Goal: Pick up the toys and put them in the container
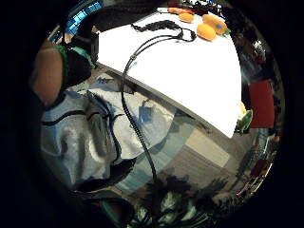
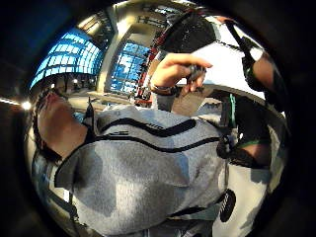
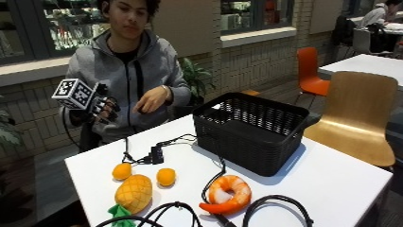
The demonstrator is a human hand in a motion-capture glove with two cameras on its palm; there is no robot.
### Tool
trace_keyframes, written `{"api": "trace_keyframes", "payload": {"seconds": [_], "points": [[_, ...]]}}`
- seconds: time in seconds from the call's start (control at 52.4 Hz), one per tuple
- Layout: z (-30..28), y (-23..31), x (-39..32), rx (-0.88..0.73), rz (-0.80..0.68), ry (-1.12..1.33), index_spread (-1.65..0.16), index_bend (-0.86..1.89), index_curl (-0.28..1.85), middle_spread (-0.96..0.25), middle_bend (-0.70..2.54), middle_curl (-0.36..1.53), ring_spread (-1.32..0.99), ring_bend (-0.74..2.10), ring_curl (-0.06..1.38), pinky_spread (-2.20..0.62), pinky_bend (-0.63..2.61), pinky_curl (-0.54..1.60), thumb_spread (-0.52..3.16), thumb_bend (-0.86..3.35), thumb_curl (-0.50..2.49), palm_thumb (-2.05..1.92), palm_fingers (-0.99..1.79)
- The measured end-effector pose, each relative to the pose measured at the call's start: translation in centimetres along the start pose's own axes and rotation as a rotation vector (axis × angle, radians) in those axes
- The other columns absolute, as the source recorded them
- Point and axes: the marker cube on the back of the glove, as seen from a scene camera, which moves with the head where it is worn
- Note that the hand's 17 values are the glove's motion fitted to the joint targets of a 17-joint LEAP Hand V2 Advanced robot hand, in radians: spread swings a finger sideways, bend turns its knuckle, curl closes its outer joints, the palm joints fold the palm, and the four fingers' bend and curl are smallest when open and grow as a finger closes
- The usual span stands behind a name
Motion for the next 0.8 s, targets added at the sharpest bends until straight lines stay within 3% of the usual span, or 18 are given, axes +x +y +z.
{"api": "trace_keyframes", "payload": {"seconds": [0.153,0.324,0.515,0.668,0.802], "points": [[-1.4,-2.2,0.4,0.022,0.005,0.041,-0.06,0.18,0.11,0.00,0.43,0.13,-0.13,0.66,0.18,-0.09,0.31,0.15,0.99,0.40,0.07,0.35,0.89],[-2.7,-5.5,0.1,0.048,0.016,0.104,-0.11,0.12,0.10,0.00,0.46,0.17,-0.18,0.77,0.23,-0.11,0.42,0.22,1.45,0.53,0.15,0.34,0.74],[-3.4,-9.4,3.1,0.018,0.127,0.153,-0.18,0.12,0.10,-0.01,0.53,0.22,-0.21,0.78,0.25,-0.12,0.58,0.30,1.58,0.52,0.19,0.23,0.53],[-4.0,-13.4,8.3,0.087,0.222,0.203,-0.21,0.17,0.13,0.00,0.55,0.25,-0.21,0.71,0.23,-0.12,0.68,0.34,1.57,0.48,0.20,0.16,0.42],[-4.5,-16.2,13.8,0.142,0.294,0.335,-0.23,0.24,0.19,0.00,0.38,0.23,-0.21,0.69,0.23,-0.12,0.77,0.37,1.55,0.47,0.22,0.16,0.31]]}}
